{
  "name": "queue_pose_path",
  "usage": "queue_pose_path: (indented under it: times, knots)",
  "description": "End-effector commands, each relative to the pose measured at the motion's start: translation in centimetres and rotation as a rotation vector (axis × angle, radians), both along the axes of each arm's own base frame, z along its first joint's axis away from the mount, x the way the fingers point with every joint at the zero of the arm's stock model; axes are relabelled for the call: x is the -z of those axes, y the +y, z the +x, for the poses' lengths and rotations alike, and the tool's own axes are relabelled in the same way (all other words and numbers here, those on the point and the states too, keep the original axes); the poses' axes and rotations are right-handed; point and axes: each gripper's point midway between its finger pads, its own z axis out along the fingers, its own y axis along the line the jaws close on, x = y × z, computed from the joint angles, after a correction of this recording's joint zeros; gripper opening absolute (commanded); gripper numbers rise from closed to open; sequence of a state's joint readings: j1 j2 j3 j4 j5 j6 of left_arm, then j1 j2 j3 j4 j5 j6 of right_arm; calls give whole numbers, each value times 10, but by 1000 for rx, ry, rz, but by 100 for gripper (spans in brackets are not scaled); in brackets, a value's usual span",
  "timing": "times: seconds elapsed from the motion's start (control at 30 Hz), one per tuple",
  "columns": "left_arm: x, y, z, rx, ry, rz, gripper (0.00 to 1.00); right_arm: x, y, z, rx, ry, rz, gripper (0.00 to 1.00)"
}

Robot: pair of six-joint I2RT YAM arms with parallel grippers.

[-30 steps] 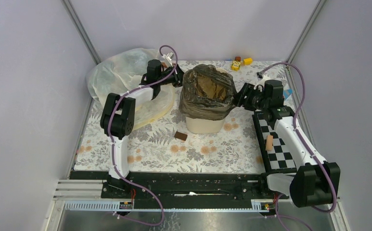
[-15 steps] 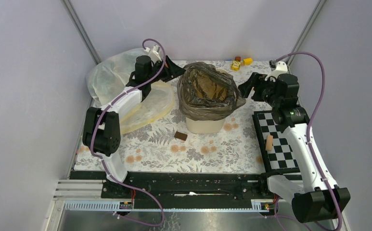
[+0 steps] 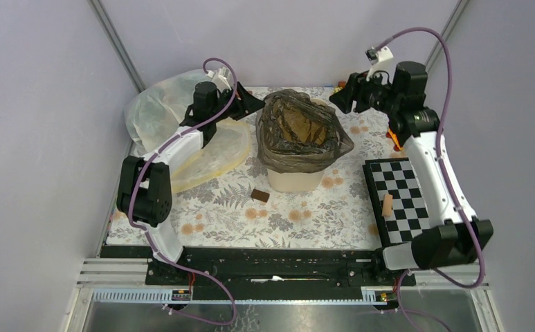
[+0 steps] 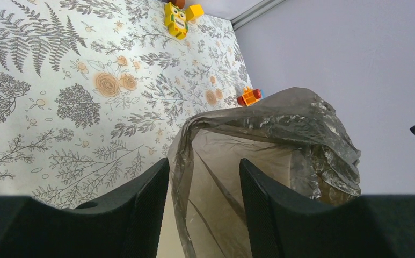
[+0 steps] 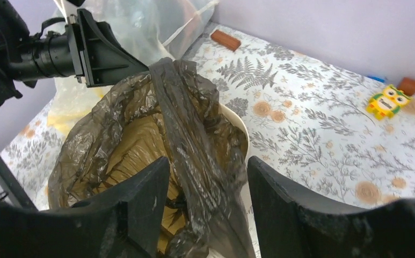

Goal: Put the trash bags into the trash bin

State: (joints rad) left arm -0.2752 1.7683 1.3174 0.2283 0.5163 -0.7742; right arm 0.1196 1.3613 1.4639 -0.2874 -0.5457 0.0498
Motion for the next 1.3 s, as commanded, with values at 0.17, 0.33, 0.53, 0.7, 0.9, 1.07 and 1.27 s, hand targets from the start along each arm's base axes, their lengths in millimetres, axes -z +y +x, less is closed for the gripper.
queue_pose_path:
  times: [0.17, 0.33, 0.53, 0.7, 0.9, 1.07, 1.27]
  knots:
    - [-6, -3, 1, 31, -43, -26, 52, 3, 45, 13, -235, -11, -113, 59]
    - [3, -6, -2, 61, -23, -26, 48, 19, 57, 19, -283, 36, -173, 58]
    - [15, -8, 0, 72, -2, -19, 44, 40, 61, 21, -296, 77, -222, 61]
    - [18, -10, 2, 88, 3, -30, 38, 51, 62, 23, -304, 104, -240, 58]
    - [20, -11, 4, 97, -4, -26, 12, 49, 63, 32, -267, 113, -231, 7]
    - [27, -10, 6, 96, 2, -7, 0, 43, 58, 47, -188, 95, -221, 0]
    - [33, -10, 6, 100, 11, 7, 0, 38, 30, 77, -48, 147, -122, 0]
